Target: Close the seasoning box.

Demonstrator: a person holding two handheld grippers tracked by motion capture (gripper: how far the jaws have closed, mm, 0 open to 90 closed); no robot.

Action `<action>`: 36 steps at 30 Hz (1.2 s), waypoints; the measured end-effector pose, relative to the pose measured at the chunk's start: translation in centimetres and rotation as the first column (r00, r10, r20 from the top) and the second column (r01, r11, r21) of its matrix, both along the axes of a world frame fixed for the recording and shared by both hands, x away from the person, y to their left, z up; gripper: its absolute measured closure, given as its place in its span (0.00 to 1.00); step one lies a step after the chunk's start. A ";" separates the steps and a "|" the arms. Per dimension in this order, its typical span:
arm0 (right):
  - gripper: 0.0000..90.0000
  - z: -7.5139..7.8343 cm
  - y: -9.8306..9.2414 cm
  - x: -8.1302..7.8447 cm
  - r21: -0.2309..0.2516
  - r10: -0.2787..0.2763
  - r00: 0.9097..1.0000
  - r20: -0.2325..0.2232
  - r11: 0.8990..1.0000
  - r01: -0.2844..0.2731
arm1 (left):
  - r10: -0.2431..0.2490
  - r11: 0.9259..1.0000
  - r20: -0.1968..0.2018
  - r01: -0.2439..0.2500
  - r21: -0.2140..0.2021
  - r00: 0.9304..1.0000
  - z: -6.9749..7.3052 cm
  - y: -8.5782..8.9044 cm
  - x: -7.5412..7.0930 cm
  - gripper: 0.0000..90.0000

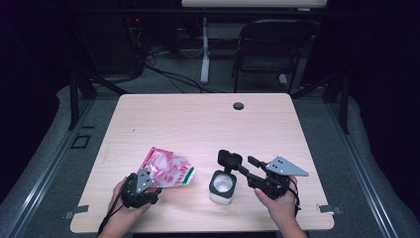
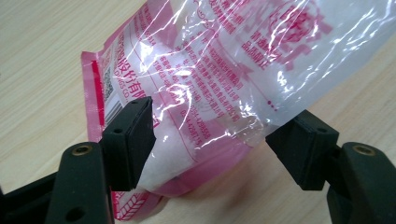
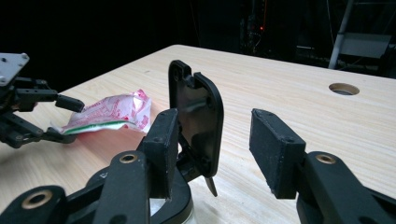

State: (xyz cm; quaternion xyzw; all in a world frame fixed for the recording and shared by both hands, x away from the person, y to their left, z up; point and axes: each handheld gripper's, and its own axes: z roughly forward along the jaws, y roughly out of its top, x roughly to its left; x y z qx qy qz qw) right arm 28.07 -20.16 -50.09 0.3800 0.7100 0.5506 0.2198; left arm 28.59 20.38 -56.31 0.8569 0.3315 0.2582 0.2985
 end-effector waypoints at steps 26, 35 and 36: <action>0.72 -0.9 1.5 2.8 -0.066 0.071 0.996 -0.054 0.995 -0.075 | 0.015 0.998 -0.004 -0.015 -0.055 1.000 0.5 0.5 -0.7 0.38; 0.76 -1.0 1.2 2.9 -0.061 0.081 0.994 -0.066 0.994 -0.085 | 0.008 0.998 -0.019 -0.009 -0.060 1.000 0.3 0.0 -0.7 0.38; 0.77 -1.0 1.3 3.0 -0.059 0.084 0.994 -0.066 0.994 -0.088 | 0.002 0.999 -0.022 -0.004 -0.054 1.000 0.3 -0.1 -0.7 0.38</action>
